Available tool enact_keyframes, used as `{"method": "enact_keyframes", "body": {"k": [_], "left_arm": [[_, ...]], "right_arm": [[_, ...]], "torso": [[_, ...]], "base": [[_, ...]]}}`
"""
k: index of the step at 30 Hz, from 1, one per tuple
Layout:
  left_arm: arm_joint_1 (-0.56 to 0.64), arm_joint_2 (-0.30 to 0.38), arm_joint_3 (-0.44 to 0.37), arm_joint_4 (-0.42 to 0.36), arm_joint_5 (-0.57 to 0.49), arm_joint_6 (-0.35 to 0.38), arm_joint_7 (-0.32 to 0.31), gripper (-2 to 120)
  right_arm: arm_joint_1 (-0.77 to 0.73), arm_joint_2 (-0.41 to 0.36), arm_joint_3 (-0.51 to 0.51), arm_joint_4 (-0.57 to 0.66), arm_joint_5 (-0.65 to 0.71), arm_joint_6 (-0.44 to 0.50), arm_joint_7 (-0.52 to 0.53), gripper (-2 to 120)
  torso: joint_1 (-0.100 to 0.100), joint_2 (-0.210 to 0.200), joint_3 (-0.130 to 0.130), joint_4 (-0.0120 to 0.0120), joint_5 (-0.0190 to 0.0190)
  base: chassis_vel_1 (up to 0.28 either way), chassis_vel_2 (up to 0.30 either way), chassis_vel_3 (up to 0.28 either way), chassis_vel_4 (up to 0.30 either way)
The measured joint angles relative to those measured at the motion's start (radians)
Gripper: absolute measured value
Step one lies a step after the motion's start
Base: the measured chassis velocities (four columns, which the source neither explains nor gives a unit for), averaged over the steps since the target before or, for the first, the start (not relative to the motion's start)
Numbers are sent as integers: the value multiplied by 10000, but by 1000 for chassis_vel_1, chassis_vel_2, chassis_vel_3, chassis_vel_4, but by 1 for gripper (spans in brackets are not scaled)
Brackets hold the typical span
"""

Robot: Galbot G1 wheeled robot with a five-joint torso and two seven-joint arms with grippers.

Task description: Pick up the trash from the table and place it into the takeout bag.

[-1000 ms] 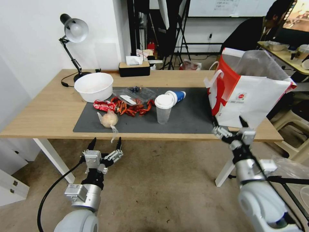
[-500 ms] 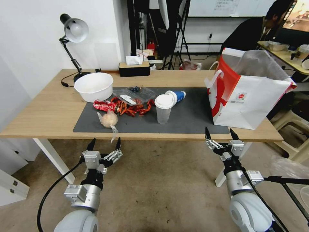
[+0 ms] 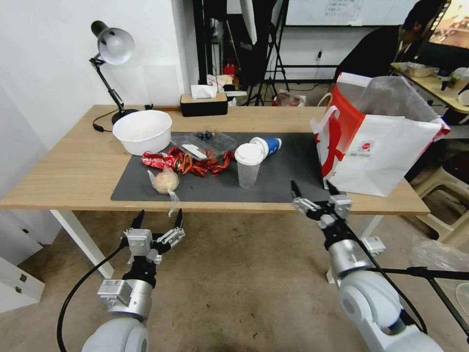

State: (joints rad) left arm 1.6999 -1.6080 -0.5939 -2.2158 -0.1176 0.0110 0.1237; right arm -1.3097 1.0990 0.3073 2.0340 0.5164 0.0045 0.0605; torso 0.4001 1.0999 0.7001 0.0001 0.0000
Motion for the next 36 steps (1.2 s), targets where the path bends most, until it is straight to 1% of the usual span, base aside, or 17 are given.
{"method": "enact_keyframes", "body": {"k": [2, 5, 7, 9, 11, 14, 24, 26, 29, 31, 32, 35, 36], "left_arm": [[-3, 0, -3, 8, 0, 0, 0, 99], [-20, 0, -20, 48, 7, 0, -3, 99], [-23, 0, -26, 61, 9, 0, -4, 99], [-24, 0, -43, 96, 13, -14, -6, 99], [-26, 0, -50, 107, 16, -22, -7, 99], [-22, 0, -87, 140, 31, -49, -12, 99], [-35, 0, -166, 210, 34, -90, -30, 99], [-58, 0, -174, 257, 31, -105, -37, 99], [-67, 0, -175, 291, 30, -116, -39, 99], [-71, 0, -176, 313, 29, -131, -42, 99], [-71, 0, -176, 313, 29, -131, -42, 99], [-72, 0, -178, 338, 29, -158, -45, 99], [-72, 0, -179, 340, 29, -162, -46, 99]], "right_arm": [[203, -49, -154, -144, 23, -26, -54, 100], [1157, -149, -845, -795, 175, -167, -121, 100], [1411, -146, -1006, -983, 209, -194, -129, 100], [2084, -74, -1441, -1582, 314, -273, -152, 100], [2267, -47, -1563, -1760, 362, -302, -164, 100], [3006, 101, -2190, -2570, 514, -429, -192, 100], [3656, 322, -2767, -3277, 768, -543, -302, 100], [3950, 452, -2948, -3619, 769, -513, -306, 100], [4149, 545, -3078, -3819, 766, -487, -286, 99], [4311, 639, -3214, -3921, 758, -478, -252, 93], [4311, 639, -3214, -3921, 758, -478, -252, 93], [4536, 804, -3419, -4110, 689, -470, -192, 78], [4585, 853, -3457, -4165, 668, -459, -174, 76]], "torso": [[0, 1, 0, -1, 0], [0, 0, 0, 0, 0], [0, 1, 0, 0, 0], [0, 0, 0, 1, 1], [1, 0, 0, 1, 0], [0, 0, 0, 0, -1], [0, 0, 0, -1, -2], [0, 0, 0, -1, -1], [0, 0, 0, 0, 0], [0, 0, 0, 0, -2], [0, 0, 0, 0, -2], [0, 0, 0, 0, -2], [0, 0, 0, 0, -1]], "base": [[0, 0, 0, 0], [0, 0, 0, 0], [0, 0, 0, 0], [0, 0, 0, 0], [0, 0, 0, 0], [0, 0, 0, 0], [0, 0, 0, 0], [0, 0, 0, 0], [0, 0, 0, 0], [0, 0, 0, 0], [0, 0, 0, 0], [0, 0, 0, 0], [0, 0, 0, 0]]}}
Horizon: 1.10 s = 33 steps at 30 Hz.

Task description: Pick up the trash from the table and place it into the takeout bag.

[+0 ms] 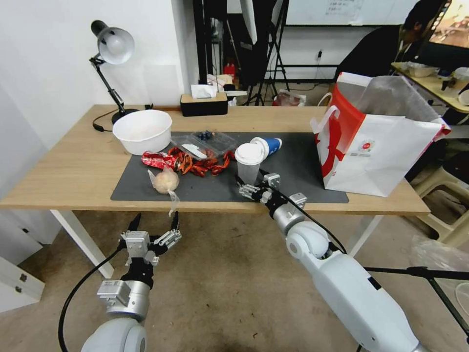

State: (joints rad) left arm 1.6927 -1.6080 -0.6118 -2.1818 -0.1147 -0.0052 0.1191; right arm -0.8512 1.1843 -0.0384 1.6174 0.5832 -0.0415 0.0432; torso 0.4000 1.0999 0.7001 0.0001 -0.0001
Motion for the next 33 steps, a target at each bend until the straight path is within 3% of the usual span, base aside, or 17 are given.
{"method": "enact_keyframes", "body": {"k": [5, 7, 11, 21, 25, 29, 33], "left_arm": [[3, 0, -9, 4, 0, -11, -5, 99], [9, 0, -16, 16, 0, -28, -9, 99], [14, 0, -25, 40, 1, -53, -14, 99], [10, 0, -18, 77, 11, -77, -18, 99], [11, 0, -13, 77, 28, -82, -19, 99], [20, 0, 42, 75, 66, -82, -18, 99], [34, 0, 119, 74, 154, -92, -6, 99]], "right_arm": [[63, 84, -58, -61, -34, 20, 20, 63], [65, 107, -70, -71, -84, 54, 31, 52], [37, 111, -21, -55, -110, 75, 55, 43], [-78, 3, 486, 667, 39, 100, 126, 41], [-43, -149, 1165, 1526, 437, -136, 305, 41], [360, -535, 2509, 2874, 1180, -998, 863, 41], [888, -885, 3613, 3391, 1817, -1577, 1368, 41]], "torso": [[1, 0, 0, 0, 0], [0, 0, 0, -1, 0], [0, 0, 0, 0, 1], [0, 0, -2, 0, 1], [-1, 0, -2, -1, 0], [-2, 2, -1, -1, 2], [-2, 2, -2, -2, 2]], "base": [[0, 0, 0, 0], [0, 0, 0, 0], [0, 0, 0, 0], [0, 0, 0, 0], [0, 0, 0, 0], [0, 0, 0, 0], [0, 0, 0, 0]]}}
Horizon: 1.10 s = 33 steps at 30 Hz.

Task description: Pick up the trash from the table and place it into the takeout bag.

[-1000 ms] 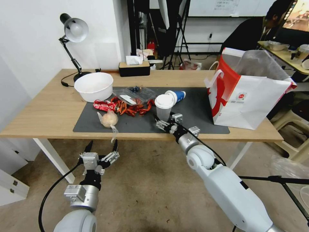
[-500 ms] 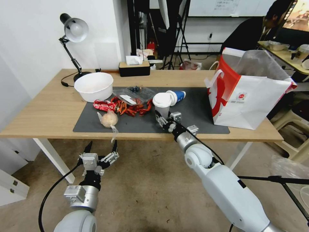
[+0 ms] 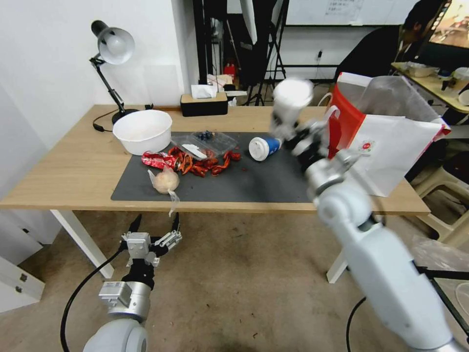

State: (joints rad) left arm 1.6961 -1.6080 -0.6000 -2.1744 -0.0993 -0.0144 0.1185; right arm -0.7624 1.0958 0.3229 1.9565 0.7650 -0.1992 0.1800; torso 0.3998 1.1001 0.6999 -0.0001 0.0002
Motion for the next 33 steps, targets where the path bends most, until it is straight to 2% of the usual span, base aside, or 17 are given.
{"method": "enact_keyframes", "body": {"k": [2, 5, 7, 9, 11, 15, 22, 25, 27, 29, 30, 33], "left_arm": [[35, 0, 52, 0, 60, -43, 12, 99], [52, 0, 78, 0, 98, -71, 16, 99], [76, 0, 138, 1, 207, -151, 26, 99], [78, 0, 145, 2, 218, -162, 27, 99], [82, 0, 185, 17, 289, -206, 32, 99], [93, 0, 216, 31, 348, -235, 42, 99], [91, 0, 231, 90, 378, -260, 51, 99], [87, 0, 236, 113, 382, -276, 53, 99], [79, 0, 245, 145, 385, -286, 56, 99], [76, 0, 246, 150, 386, -288, 57, 99], [69, 0, 249, 179, 388, -291, 59, 99], [54, 0, 252, 204, 389, -293, 60, 99]], "right_arm": [[477, -312, 715, 79, 396, -392, 635, 41], [659, -473, 975, 53, 537, -584, 1001, 41], [921, -746, 1443, -170, 755, -1251, 2002, 41], [935, -764, 1476, -193, 781, -1336, 2095, 41], [1022, -885, 1727, -480, 926, -2129, 2892, 41], [1080, -928, 1830, -974, 953, -2796, 3549, 41], [1201, -899, 1922, -1344, 1303, -3615, 4264, 41], [1261, -888, 1931, -1363, 1491, -3791, 4427, 47], [1335, -888, 1954, -1371, 1731, -3927, 4576, 59], [1347, -893, 1959, -1371, 1775, -3942, 4597, 61], [1373, -917, 1973, -1370, 1884, -3970, 4653, 69], [1390, -936, 1986, -1365, 1980, -3999, 4704, 76]], "torso": [[0, 0, 0, 0, -1], [0, 0, 1, 1, 1], [0, 0, 0, 0, 0], [0, 0, 0, -1, 1], [1, 0, 0, -1, 0], [1, 0, 1, 1, 2], [1, 0, 1, 1, -2], [1, 0, 1, 1, -2], [1, -1, 1, 1, -2], [1, 0, 1, 1, -2], [1, -1, 1, 1, -2], [1, 0, 1, 0, -1]], "base": [[0, 0, 0, 0], [0, 0, 0, 0], [0, 0, 0, 0], [0, 0, 0, 0], [0, 0, 0, 0], [0, 0, 0, 0], [0, 0, 0, 0], [0, 0, 0, 0], [0, 0, 0, 0], [0, 0, 0, 0], [0, 0, 0, 0], [0, 0, 0, 0]]}}
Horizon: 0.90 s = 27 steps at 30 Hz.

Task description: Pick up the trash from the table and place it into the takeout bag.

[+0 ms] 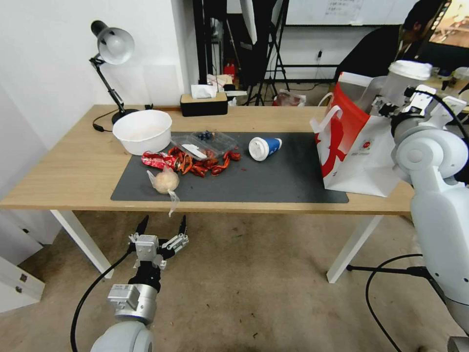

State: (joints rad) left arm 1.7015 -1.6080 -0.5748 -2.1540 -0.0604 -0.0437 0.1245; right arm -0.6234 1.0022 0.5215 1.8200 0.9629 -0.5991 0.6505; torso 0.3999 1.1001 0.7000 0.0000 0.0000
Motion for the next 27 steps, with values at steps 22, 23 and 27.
{"method": "enact_keyframes", "body": {"k": [22, 23, 27], "left_arm": [[-19, 0, 7, 18, 19, -4, 11, 99], [-21, 0, 6, 15, 20, -4, 12, 99], [-10, 0, 4, 6, 23, -5, 11, 99]], "right_arm": [[-256, -96, 129, 778, 457, 1862, -1156, 100], [-419, -107, 136, 1066, 516, 2228, -1435, 100], [-1079, -154, 141, 1917, 425, 3036, -2231, 100]], "torso": [[1, 0, 0, 1, -1], [0, 0, -1, 0, -1], [1, 0, -1, 3, -3]], "base": [[0, 0, 0, 0], [0, 0, 0, 0], [0, 0, 0, 0]]}}
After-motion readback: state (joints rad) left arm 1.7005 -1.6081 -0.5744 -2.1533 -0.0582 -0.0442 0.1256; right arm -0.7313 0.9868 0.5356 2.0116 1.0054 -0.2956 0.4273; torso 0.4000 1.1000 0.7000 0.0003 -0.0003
